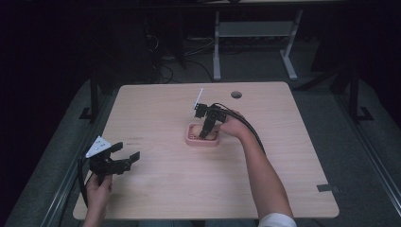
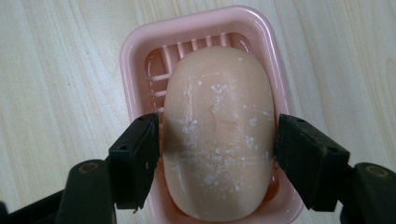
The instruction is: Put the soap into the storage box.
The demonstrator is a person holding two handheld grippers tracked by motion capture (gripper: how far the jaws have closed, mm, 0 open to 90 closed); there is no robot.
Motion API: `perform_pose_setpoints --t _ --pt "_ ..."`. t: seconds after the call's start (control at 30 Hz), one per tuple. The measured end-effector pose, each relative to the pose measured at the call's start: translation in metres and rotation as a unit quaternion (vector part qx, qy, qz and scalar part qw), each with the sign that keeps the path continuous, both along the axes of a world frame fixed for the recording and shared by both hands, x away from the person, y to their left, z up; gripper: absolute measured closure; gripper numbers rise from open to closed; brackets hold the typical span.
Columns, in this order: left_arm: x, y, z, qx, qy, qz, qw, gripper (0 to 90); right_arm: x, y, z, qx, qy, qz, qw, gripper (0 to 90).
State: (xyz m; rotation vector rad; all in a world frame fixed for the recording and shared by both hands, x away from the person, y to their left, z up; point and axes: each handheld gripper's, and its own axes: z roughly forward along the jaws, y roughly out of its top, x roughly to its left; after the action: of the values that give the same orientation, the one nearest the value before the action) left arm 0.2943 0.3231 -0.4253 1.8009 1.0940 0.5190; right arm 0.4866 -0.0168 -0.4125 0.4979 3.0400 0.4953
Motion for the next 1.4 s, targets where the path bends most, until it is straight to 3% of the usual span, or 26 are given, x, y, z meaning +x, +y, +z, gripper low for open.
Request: perform_pose_setpoints --t 0.7,1.07,1.4 --pt "-0.001 -0.001 0.000 0.000 0.000 -0.003 1.0000 14.3 -0.011 -0.029 0.012 0.041 -0.006 -0.033 0.9986 26.9" --pt "-0.001 -0.002 0.000 0.000 0.002 -0.004 1.0000 14.2 -0.017 -0.047 0.017 0.051 -0.009 -0.043 0.9977 26.8" --pt "-0.001 -0.002 0.000 0.000 0.001 -0.003 1.0000 14.2 -0.022 -0.053 0.019 0.045 -0.006 -0.042 0.9981 26.6"
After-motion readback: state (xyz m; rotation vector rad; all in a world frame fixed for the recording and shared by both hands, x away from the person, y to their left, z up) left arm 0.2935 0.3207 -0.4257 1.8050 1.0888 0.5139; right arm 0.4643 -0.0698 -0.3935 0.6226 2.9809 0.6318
